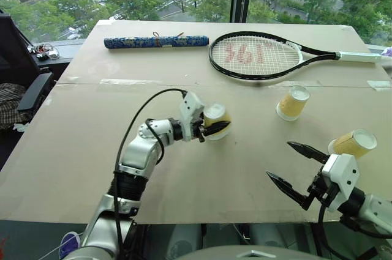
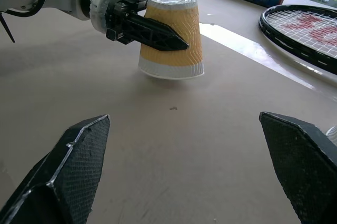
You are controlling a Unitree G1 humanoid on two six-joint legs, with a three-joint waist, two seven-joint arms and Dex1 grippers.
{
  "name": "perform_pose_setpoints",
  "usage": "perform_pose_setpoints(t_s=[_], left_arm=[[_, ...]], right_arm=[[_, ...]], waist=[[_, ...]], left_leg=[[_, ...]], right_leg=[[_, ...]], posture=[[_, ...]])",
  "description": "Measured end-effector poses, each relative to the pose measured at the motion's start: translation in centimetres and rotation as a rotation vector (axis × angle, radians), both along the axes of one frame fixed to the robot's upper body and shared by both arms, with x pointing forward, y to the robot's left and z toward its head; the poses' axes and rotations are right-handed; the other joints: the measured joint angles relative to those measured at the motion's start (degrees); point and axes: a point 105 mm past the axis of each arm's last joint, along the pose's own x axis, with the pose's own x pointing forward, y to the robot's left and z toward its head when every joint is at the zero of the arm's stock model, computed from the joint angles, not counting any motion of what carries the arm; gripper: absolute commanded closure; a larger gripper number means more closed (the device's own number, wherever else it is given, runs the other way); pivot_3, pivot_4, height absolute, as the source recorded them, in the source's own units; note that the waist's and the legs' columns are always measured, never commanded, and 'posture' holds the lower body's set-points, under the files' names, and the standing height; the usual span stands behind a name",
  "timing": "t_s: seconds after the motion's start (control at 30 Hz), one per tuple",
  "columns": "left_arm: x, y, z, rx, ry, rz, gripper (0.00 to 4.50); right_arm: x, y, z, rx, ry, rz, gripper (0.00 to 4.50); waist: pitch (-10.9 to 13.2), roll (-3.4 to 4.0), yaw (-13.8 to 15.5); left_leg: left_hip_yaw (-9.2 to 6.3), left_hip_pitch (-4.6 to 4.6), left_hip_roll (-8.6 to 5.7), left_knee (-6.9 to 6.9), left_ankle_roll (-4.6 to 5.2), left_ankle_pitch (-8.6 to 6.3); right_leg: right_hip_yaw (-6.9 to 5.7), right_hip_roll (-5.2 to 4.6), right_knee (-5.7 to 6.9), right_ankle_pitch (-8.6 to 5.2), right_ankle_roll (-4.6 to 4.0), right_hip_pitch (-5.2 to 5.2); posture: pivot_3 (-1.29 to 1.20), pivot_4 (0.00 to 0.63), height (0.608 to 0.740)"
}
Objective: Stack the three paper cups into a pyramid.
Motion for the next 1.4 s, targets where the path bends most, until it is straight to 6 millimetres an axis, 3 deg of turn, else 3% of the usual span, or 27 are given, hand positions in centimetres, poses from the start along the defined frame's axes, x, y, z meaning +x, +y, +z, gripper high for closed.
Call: perform_pose_setpoints(t_s=[0.07,0.1,0.2,0.4,0.53,0.7,0.8,1.03,1.27,1.4], left_arm=[[0.1,-0.2,-0.2,0.011,-0.007,-0.005,1.44],[0.1,-0.4,-0.6,0.03,-0.014,-0.02,1.41],[0.1,-0.9,-0.9,0.034,-0.023,-0.048,0.09],[-0.2,-0.6,-0.5,-0.004,-0.014,-0.058,0.04],[-1.7,1.9,1.2,-0.041,-0.003,-0.074,0.04],[-4.3,5.6,2.4,-0.036,0.026,-0.078,0.04],[-6.2,6.6,2.5,-0.023,0.054,-0.112,0.04],[-10.6,4.4,3.7,-0.013,0.076,-0.332,0.04],[-11.5,2.6,5.3,-0.048,0.042,-0.396,0.04],[-12.7,1.7,6.2,-0.055,0.026,-0.425,0.04]], right_arm=[[0.0,-0.1,-0.1,-0.002,-0.001,-0.01,0.0],[0.0,0.0,0.0,-0.002,-0.003,-0.017,0.0],[0.0,-0.1,-0.1,-0.002,-0.006,-0.032,0.0],[0.1,-0.2,0.0,-0.005,-0.015,-0.064,0.0],[0.8,-1.2,0.4,0.003,-0.052,-0.156,0.0],[1.7,-4.7,1.9,-0.041,-0.154,-0.37,0.0],[2.3,-7.6,2.5,-0.098,-0.209,-0.527,0.0],[2.1,-12.2,2.2,-0.147,-0.172,-0.782,0.0],[1.9,-13.6,0.4,-0.058,-0.049,-0.909,0.0],[2.9,-13.7,-0.3,0.048,0.002,-0.951,0.0]], waist=[[0.0,0.0,-0.03],[0.0,0.0,0.03],[0.0,0.0,0.04],[0.0,0.01,-0.05],[0.02,0.05,-0.25],[0.05,0.13,-0.02],[0.06,0.16,0.14],[0.11,0.25,0.06],[0.11,0.34,-0.23],[0.14,0.37,-0.49]], left_leg=[[0.0,0.0,0.01,0.0,0.0,0.0],[-0.01,0.0,0.0,0.0,0.0,0.0],[0.0,0.0,0.0,0.01,0.0,0.0],[-0.02,0.0,0.03,0.01,0.0,0.0],[-0.03,0.02,0.1,-0.02,0.0,0.0],[-0.01,0.0,0.13,-0.02,0.0,0.0],[0.02,0.0,0.1,-0.01,0.0,0.0],[0.04,0.0,0.1,-0.03,0.0,0.0],[0.07,0.01,0.12,-0.03,0.0,0.0],[0.09,0.0,0.12,-0.03,0.0,0.0]], right_leg=[[0.0,0.01,0.0,0.0,0.01,0.0],[0.0,0.01,0.01,-0.01,0.0,0.0],[0.01,0.01,0.0,-0.01,0.01,0.0],[0.0,0.01,0.0,-0.01,0.01,0.0],[-0.01,0.01,0.02,-0.01,0.0,-0.02],[-0.01,-0.01,0.01,-0.05,0.02,-0.03],[0.0,-0.06,-0.01,-0.05,0.03,-0.02],[0.03,-0.06,-0.04,-0.06,0.02,-0.02],[0.07,-0.01,-0.04,-0.06,0.03,-0.03],[0.1,-0.01,-0.05,-0.06,0.03,-0.04]], posture=[[0.0,0.15,0.74],[0.0,0.15,0.74],[0.0,0.15,0.74],[0.0,0.15,0.74],[0.0,0.15,0.74],[0.0,0.15,0.74],[0.0,0.15,0.74],[0.0,0.15,0.74],[0.0,0.15,0.74],[0.0,0.15,0.74]])
